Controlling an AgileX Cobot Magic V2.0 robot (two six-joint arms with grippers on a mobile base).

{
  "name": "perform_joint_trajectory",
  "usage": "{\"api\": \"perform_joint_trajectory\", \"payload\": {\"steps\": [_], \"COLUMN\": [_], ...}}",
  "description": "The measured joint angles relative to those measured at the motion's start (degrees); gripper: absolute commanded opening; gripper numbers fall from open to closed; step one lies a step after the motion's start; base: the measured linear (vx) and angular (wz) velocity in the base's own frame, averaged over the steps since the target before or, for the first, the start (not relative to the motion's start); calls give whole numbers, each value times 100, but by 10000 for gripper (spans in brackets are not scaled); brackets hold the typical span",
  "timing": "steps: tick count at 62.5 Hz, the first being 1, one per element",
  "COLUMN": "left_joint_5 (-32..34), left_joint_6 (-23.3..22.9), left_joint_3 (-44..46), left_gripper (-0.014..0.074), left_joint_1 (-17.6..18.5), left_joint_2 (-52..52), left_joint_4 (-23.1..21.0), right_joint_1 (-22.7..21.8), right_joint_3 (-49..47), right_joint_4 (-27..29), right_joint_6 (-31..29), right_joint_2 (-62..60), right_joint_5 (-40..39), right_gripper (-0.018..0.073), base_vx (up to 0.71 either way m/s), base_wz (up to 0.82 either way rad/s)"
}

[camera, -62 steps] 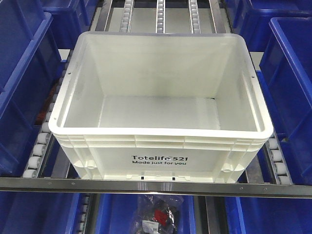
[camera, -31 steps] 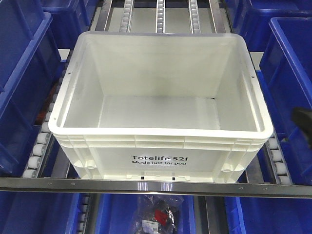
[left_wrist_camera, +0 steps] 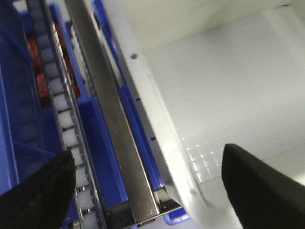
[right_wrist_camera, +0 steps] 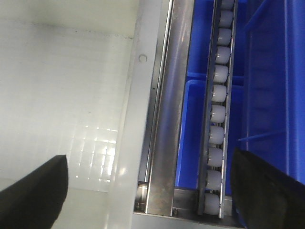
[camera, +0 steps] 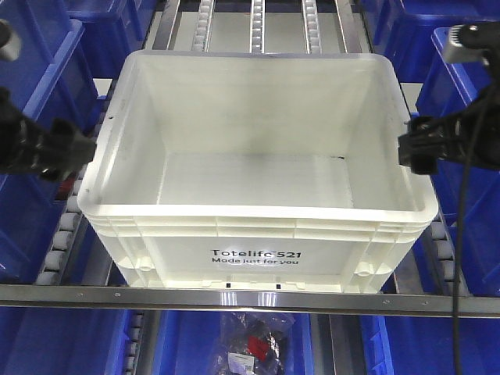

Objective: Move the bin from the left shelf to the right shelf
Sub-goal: 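Lower both open grippers over the white tote's side rims, then close both grippers on the white tote's side rims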

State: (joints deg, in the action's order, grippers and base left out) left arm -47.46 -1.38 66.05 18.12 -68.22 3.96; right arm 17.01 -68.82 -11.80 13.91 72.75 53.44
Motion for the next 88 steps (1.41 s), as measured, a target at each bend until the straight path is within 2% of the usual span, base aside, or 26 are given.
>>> {"api": "perform_joint_trajectory", "payload": {"steps": [8, 18, 32, 45, 60, 68, 88], "left_joint_5": [-38, -45, -136, -344, -540, -540, -621], "left_joint_6": [-474, -625, -1058, -1084, -1100, -1100, -1100], "left_joint_3": [487, 976, 1527, 2032, 2202, 2215, 2215], "left_gripper": [589, 589, 589, 589, 589, 589, 585], "left_joint_1": [0, 0, 0, 5, 10, 10, 10], "left_joint_2": [-724, -1448, -2284, -2923, -3179, -3179, -3179], "left_joint_4": [140, 148, 176, 188, 291, 321, 311], "right_joint_1": [0, 0, 0, -34, -398, -444, -444], "right_joint_3": [-347, -854, -1610, -2091, -2173, -2179, -2184], "right_joint_4": [-13, -2, 4, 33, 610, 801, 750], "right_joint_6": [180, 341, 526, 549, 324, 73, -40], "right_joint_2": [511, 1107, 1881, 2382, 2557, 2567, 2651], "right_joint_5": [-20, 2, 392, 786, 854, 854, 1082], "right_gripper": [643, 636, 629, 622, 569, 538, 474], "base_vx": [0, 0, 0, 0, 0, 0, 0], "base_wz": [0, 0, 0, 0, 0, 0, 0]}}
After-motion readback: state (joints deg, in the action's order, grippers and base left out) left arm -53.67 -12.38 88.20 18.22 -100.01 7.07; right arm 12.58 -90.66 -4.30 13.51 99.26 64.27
